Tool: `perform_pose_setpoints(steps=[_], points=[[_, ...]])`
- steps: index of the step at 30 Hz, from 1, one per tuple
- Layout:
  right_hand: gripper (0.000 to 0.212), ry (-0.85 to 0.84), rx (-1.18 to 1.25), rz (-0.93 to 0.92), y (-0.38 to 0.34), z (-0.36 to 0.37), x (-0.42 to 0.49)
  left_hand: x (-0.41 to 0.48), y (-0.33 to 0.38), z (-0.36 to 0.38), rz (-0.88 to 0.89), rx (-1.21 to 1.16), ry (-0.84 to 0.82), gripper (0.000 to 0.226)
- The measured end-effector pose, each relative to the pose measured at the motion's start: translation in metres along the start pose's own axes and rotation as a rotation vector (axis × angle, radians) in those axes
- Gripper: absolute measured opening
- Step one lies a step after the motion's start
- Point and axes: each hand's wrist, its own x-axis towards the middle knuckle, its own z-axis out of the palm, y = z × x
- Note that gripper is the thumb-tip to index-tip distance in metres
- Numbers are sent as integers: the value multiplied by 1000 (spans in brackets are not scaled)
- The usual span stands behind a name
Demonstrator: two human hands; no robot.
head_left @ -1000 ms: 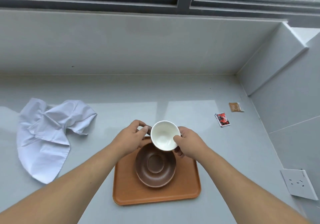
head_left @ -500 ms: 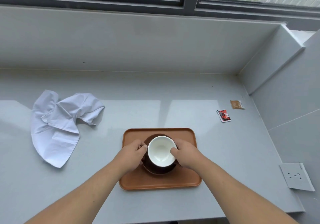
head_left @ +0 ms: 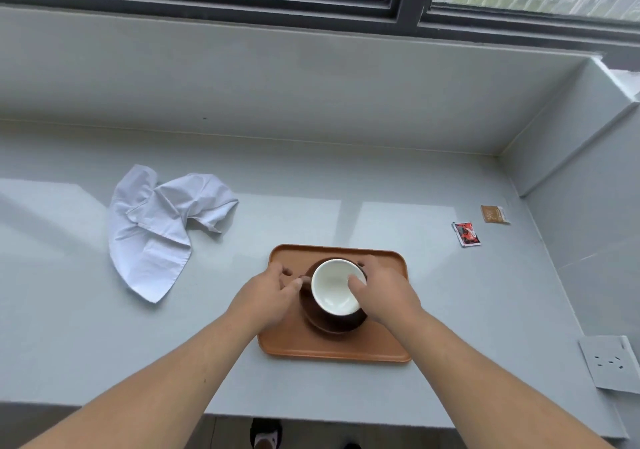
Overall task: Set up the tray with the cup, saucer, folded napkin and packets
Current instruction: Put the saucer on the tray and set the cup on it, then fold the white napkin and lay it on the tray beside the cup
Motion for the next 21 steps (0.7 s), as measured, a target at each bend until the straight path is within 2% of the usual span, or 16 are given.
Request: perform_pose_setpoints(steps=[4,7,11,15,18,21], points=[[37,91,-107,-244,-59,-17,-4,-27,-23,-37,-78,138,141,35],[28,29,-137,-428,-117,-7,-2,-26,-53,-66,-123,273,193,42],[30,-38,-199,-579,-181,35,18,2,-99,-103,-159,334,250,49],[37,-67,-198,-572,-232,85,61,42,-137,-129,-143,314,265,55],[42,-19,-215,-535,-263,116,101,74,-154,-145,-123,307,307,57],[39,39,-289,-483,-282,138,138,100,-161,-159,-179,269,307,68]])
